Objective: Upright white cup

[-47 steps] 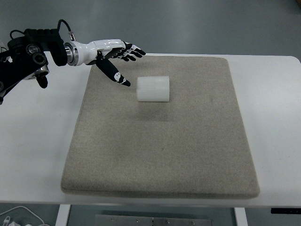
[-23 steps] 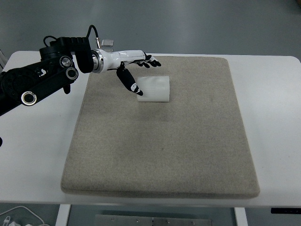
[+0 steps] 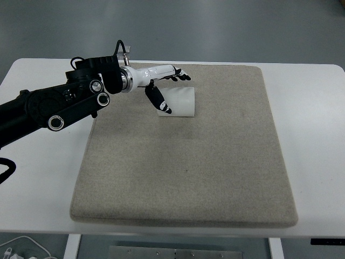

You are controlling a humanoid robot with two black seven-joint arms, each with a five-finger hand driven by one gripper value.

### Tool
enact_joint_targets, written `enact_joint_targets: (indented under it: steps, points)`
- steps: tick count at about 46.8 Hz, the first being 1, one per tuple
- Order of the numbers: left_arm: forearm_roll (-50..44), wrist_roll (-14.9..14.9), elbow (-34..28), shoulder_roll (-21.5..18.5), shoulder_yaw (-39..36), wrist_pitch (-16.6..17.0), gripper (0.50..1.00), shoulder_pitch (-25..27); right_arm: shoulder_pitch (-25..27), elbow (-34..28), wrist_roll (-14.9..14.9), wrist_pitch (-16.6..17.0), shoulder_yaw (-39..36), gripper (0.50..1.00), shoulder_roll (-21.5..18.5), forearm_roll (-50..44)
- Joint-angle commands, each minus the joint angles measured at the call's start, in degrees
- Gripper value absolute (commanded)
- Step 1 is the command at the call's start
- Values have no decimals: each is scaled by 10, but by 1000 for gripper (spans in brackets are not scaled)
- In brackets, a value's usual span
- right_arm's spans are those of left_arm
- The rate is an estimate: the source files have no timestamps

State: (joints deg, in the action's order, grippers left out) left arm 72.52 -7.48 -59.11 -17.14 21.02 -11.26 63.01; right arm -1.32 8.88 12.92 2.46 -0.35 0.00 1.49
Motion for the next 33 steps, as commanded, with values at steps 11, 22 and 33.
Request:
enact_joint_targets:
  steps: [11, 22, 33]
  points:
    - [0, 0, 11, 14, 0, 1, 966, -4, 0, 0, 0, 0, 0, 930, 0, 0]
    - [0, 0, 29, 37, -20, 39, 973, -16, 0, 0, 0, 0, 0, 930, 0, 0]
    - [-1, 0, 41, 53, -27, 59, 973, -17, 0, 0, 0, 0, 0, 930, 0, 0]
